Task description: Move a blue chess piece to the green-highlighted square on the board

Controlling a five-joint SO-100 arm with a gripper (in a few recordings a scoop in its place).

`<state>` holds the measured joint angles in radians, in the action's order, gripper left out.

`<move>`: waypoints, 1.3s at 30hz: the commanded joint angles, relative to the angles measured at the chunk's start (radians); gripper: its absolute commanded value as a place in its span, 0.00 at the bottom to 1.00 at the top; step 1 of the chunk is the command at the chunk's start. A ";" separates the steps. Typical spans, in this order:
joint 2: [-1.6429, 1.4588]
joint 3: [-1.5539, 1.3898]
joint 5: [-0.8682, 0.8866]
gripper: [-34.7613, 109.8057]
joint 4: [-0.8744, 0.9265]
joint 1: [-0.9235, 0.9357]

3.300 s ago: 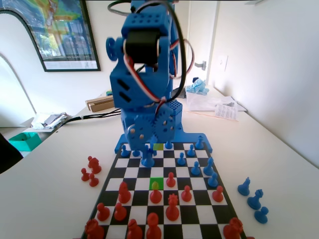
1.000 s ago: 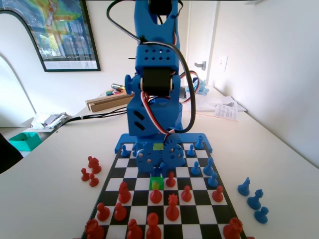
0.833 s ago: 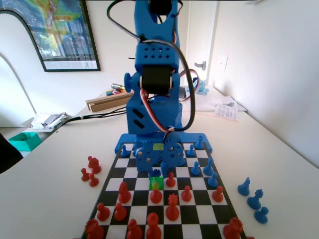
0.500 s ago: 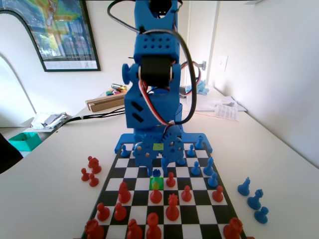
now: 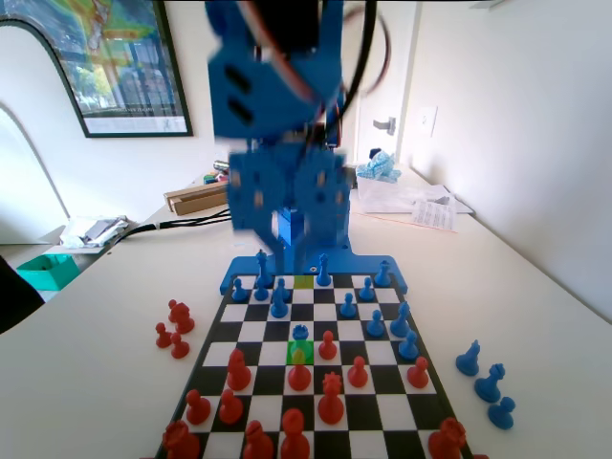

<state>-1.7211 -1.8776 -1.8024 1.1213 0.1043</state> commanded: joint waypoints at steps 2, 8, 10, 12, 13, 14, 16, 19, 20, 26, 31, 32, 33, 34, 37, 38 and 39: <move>-0.253 0.089 0.008 0.25 0.158 0.018; -0.474 0.120 0.034 0.25 0.397 0.006; -0.535 0.135 0.038 0.25 0.459 0.005; -0.598 0.132 0.038 0.25 0.503 0.002; -0.629 0.127 0.040 0.25 0.525 0.000; -0.660 0.123 0.034 0.25 0.551 0.000; -0.724 0.095 0.034 0.25 0.583 0.003; -0.830 0.021 0.037 0.25 0.611 -0.003; -0.864 -0.011 0.046 0.25 0.611 -0.008; -1.037 -0.244 0.084 0.25 0.515 -0.025; -1.101 -0.299 0.086 0.25 0.506 -0.046; -1.112 -0.299 0.084 0.25 0.503 -0.051; -1.127 -0.299 0.083 0.25 0.500 -0.052; -1.146 -0.299 0.083 0.25 0.495 -0.055; -1.206 -0.301 0.081 0.25 0.480 -0.057; -1.224 -0.302 0.081 0.25 0.477 -0.057; -1.244 -0.302 0.081 0.25 0.472 -0.057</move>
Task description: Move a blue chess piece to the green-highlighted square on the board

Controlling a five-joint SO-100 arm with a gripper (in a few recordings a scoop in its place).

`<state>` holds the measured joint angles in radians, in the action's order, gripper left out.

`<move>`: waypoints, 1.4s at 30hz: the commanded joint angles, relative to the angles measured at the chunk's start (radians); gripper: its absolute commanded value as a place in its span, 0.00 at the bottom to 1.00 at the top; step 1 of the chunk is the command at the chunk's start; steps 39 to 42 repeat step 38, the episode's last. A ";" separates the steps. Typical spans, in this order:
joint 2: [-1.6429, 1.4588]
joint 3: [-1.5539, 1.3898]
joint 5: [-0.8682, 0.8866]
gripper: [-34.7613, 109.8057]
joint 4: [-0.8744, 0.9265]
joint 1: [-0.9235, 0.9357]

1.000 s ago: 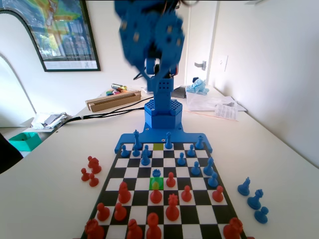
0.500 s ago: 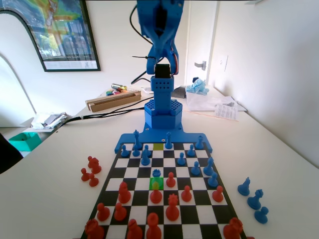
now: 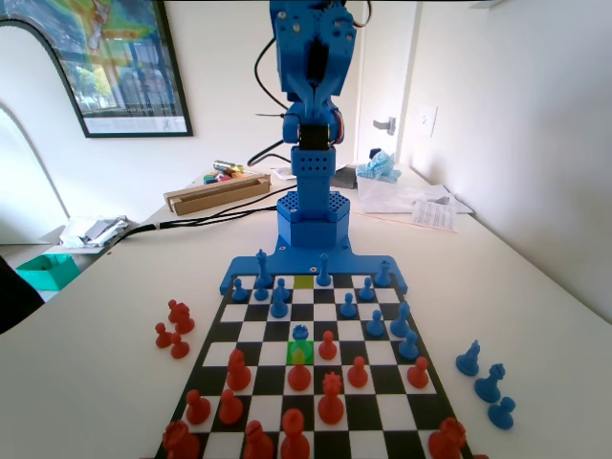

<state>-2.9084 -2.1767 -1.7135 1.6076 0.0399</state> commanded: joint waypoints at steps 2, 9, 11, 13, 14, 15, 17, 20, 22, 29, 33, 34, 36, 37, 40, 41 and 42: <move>-0.098 -0.005 -0.009 0.25 -0.025 0.009; -0.147 -0.008 -0.008 0.25 -0.035 0.000; -0.147 -0.008 -0.009 0.25 -0.037 -0.002; -0.147 -0.008 -0.009 0.25 -0.037 -0.002; -0.147 -0.008 -0.009 0.25 -0.037 -0.002; -0.147 -0.008 -0.009 0.25 -0.037 -0.002; -0.147 -0.008 -0.009 0.25 -0.037 -0.002; -0.147 -0.008 -0.009 0.25 -0.037 -0.002; -0.147 -0.008 -0.009 0.25 -0.037 -0.002; -0.147 -0.008 -0.009 0.25 -0.037 -0.002; -0.147 -0.008 -0.009 0.25 -0.037 -0.002; -0.147 -0.008 -0.009 0.25 -0.037 -0.002; -0.147 -0.008 -0.009 0.25 -0.037 -0.002; -0.147 -0.008 -0.009 0.25 -0.037 -0.002; -0.147 -0.008 -0.009 0.25 -0.037 -0.002; -0.147 -0.008 -0.009 0.25 -0.037 -0.002; -0.147 -0.008 -0.009 0.25 -0.037 -0.002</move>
